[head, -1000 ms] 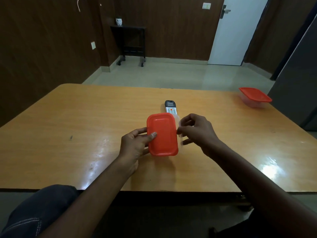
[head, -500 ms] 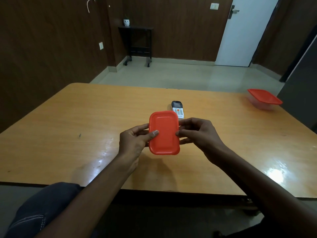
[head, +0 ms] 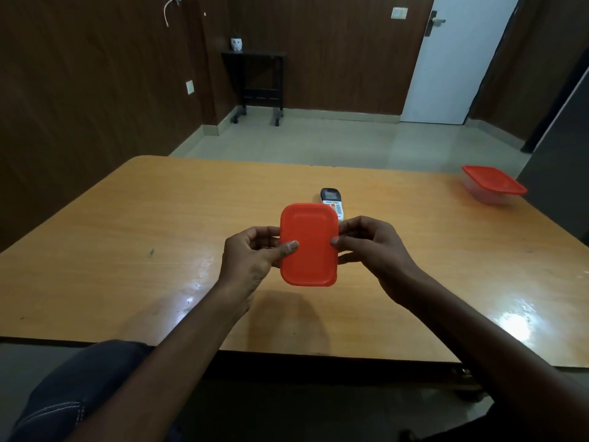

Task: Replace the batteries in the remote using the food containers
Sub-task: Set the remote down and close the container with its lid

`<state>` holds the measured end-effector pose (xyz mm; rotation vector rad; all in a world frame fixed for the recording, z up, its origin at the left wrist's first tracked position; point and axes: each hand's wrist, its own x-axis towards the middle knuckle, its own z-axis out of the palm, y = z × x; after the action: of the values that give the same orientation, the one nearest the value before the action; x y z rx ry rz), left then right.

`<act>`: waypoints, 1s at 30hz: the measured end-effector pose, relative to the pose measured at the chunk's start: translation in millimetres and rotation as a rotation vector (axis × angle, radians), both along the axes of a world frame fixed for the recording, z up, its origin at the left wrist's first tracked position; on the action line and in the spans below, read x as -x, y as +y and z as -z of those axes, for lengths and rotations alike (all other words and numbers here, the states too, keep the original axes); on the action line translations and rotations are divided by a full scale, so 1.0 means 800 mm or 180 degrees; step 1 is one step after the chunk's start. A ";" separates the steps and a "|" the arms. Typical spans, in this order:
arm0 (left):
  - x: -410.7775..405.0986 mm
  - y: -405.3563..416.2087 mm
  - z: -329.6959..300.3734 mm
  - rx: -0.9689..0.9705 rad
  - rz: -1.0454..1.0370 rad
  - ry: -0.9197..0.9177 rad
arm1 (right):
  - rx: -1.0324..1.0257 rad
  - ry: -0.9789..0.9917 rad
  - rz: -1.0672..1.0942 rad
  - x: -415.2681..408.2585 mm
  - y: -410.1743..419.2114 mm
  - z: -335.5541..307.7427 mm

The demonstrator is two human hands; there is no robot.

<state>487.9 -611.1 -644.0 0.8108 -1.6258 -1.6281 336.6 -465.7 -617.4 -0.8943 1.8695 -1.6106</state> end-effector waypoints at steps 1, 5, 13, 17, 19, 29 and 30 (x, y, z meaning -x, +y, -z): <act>-0.001 0.001 0.000 0.0104 0.0020 -0.0059 | 0.0063 0.0065 0.0088 0.000 0.000 0.000; -0.003 0.007 0.001 0.0383 0.0074 -0.0220 | 0.0126 0.0496 0.0238 0.006 0.002 -0.004; -0.005 0.005 -0.009 0.1213 -0.0168 -0.0121 | -0.0060 0.1759 -0.0011 -0.007 0.000 -0.004; -0.002 0.002 -0.007 0.1364 -0.0245 -0.0122 | 0.0026 0.1764 0.0015 -0.009 -0.002 -0.003; 0.001 0.004 -0.006 0.1157 -0.0330 0.0020 | 0.0161 0.1571 0.0160 -0.010 -0.004 -0.004; 0.000 0.000 -0.005 -0.1213 -0.0542 0.0878 | -0.0255 0.0356 0.0107 0.002 -0.002 0.006; 0.001 0.003 -0.004 -0.1340 -0.0404 0.0790 | -0.0151 0.0183 0.0160 0.002 -0.001 0.006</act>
<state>487.2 -609.0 -640.8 0.8567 -1.0543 -1.9213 335.0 -466.5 -621.9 -0.8887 1.9758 -1.5784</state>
